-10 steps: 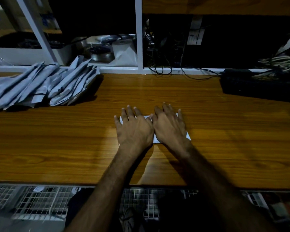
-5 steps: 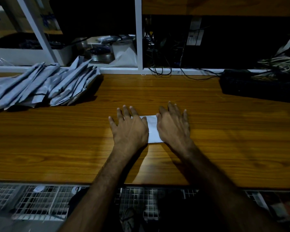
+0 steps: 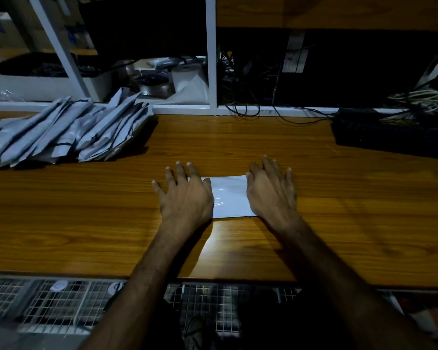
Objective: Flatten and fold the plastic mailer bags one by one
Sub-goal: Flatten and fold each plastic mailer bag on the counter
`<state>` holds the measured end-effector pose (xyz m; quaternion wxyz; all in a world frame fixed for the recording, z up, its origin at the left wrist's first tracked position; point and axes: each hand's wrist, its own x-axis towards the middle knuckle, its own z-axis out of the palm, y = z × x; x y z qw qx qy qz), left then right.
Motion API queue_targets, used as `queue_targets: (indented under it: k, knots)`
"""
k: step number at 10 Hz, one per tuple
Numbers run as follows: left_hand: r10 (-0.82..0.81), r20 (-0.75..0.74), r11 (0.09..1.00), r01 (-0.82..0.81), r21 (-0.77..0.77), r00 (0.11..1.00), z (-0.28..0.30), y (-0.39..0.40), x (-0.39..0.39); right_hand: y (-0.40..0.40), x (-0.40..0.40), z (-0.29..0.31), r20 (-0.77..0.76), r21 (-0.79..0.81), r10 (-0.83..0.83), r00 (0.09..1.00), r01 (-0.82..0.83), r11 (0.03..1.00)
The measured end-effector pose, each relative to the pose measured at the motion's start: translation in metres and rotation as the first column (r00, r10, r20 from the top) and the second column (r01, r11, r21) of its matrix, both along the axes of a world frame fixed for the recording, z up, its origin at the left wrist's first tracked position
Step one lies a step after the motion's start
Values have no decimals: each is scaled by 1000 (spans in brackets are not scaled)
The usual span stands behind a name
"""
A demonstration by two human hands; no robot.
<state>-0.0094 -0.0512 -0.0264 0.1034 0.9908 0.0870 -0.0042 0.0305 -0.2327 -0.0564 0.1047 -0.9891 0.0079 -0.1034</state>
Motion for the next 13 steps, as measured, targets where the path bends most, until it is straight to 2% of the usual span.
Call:
queue_targets:
  k: [1,5,7,8,9,10,13]
  knots:
    - [-7,9,1000,7,19,1000,-1,6,0,-6,-8,14,-35,-2,15,999,-15,1000]
    - [33,36,999,-33,-13,999,-4,29,-8,-27,-18,20,-11,-26,-23,1000,23,999]
    - [30,102,999,-33,28,994,-6,43,-15,-33,-20,22,121,-19,-58,991,61,998]
    - [37,144,999,-40,21,989,-5,48,-20,-37,-22,24,176,65,-98,979,88,994]
    - [25,208,1000,-25,-2,978,0,45,-26,-37,-27,32,185,252,-154,971,104,962]
    - [-16,251,1000,19,-10,968,9,32,-24,-27,-34,44,172,306,-93,981,37,951]
    - [-96,129,995,92,41,987,21,-21,30,39,-10,49,26,291,161,987,-161,943]
